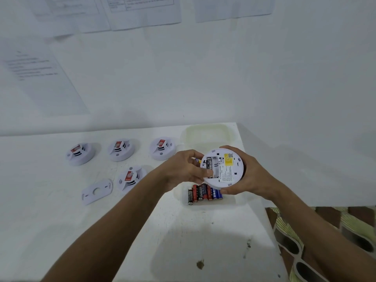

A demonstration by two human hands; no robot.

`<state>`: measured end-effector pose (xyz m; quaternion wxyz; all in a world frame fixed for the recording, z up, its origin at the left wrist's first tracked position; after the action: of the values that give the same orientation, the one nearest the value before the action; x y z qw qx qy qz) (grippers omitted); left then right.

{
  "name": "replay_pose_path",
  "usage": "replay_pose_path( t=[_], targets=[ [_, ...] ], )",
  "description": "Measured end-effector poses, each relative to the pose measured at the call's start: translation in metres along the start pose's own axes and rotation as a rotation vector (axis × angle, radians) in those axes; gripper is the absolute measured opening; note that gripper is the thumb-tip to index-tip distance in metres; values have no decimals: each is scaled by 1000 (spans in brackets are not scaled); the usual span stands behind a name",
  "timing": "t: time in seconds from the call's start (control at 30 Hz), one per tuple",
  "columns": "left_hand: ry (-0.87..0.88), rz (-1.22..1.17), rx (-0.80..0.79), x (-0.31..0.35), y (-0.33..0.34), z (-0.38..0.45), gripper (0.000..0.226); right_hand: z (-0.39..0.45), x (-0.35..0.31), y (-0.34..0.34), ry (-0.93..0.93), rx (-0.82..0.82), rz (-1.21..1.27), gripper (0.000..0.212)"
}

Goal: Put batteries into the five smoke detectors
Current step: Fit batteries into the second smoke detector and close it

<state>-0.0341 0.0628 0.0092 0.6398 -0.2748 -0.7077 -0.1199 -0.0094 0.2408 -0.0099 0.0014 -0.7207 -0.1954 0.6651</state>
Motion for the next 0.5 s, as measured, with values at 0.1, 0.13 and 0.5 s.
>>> replay_pose_path(
  t=[0.1, 0.13, 0.5],
  targets=[
    [1, -10, -20, -1, 3, 1, 33, -4, 4, -5, 16, 2, 18, 91],
    [-10, -36, 15, -3, 4, 3, 36, -7, 6, -9, 16, 14, 19, 90],
    [88, 873, -183, -27, 37, 25, 50, -35, 34, -51, 52, 122, 23, 93]
  ],
)
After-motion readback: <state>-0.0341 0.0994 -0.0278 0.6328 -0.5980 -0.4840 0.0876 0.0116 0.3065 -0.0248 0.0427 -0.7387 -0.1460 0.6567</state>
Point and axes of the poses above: each hand's wrist, its own z-axis towards the middle knuckle, its own y-axis out of the palm, x = y × z, the point moved 6 cm from there along z, towards the middle knuckle, and after that the axes turned 14 degrees about y, right-handed, at the moved point
